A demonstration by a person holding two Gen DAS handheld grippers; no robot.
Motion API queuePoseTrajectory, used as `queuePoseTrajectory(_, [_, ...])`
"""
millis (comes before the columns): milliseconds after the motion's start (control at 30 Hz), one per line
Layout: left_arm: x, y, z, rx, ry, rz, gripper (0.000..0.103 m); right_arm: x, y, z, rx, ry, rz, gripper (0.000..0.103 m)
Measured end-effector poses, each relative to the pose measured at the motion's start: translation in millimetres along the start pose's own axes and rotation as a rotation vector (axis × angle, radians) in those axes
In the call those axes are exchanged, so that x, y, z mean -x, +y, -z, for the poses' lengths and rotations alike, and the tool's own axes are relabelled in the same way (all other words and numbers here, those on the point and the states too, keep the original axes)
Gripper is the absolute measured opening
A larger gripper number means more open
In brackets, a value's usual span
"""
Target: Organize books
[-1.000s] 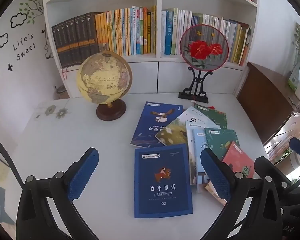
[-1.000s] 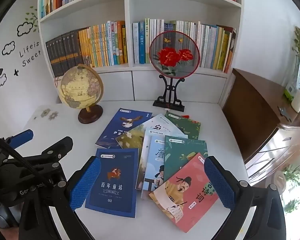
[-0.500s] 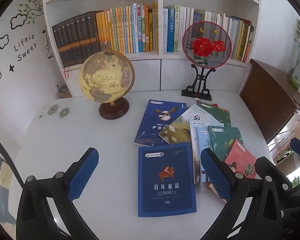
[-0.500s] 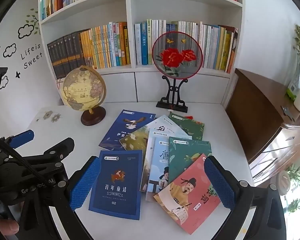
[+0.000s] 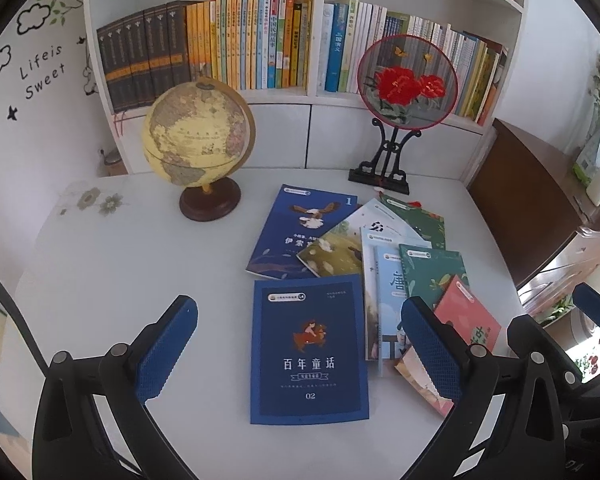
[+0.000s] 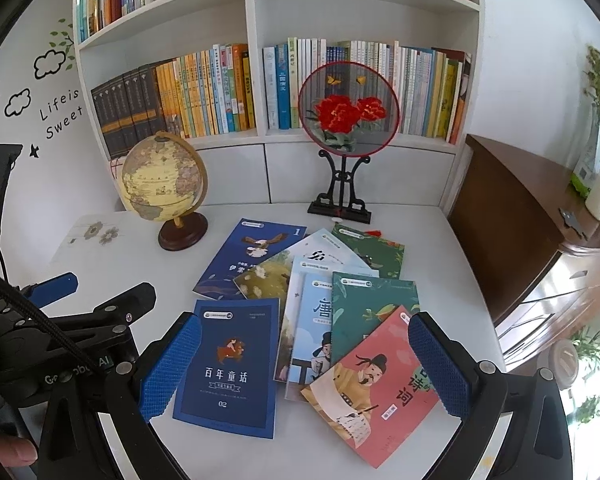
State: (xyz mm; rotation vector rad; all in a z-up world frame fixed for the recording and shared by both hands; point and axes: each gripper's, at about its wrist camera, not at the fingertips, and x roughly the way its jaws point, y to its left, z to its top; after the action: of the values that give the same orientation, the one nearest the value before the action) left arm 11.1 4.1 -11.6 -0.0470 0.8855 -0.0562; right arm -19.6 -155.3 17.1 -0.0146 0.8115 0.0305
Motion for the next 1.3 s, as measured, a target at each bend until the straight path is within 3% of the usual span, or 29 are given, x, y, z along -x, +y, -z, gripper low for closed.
queuePoseTrajectory(1300, [-5.9,0.7,0.0,0.004,0.018,0.014,0.102,-4.2,1.2,0.3,0.013,0.011,0.013,0.103])
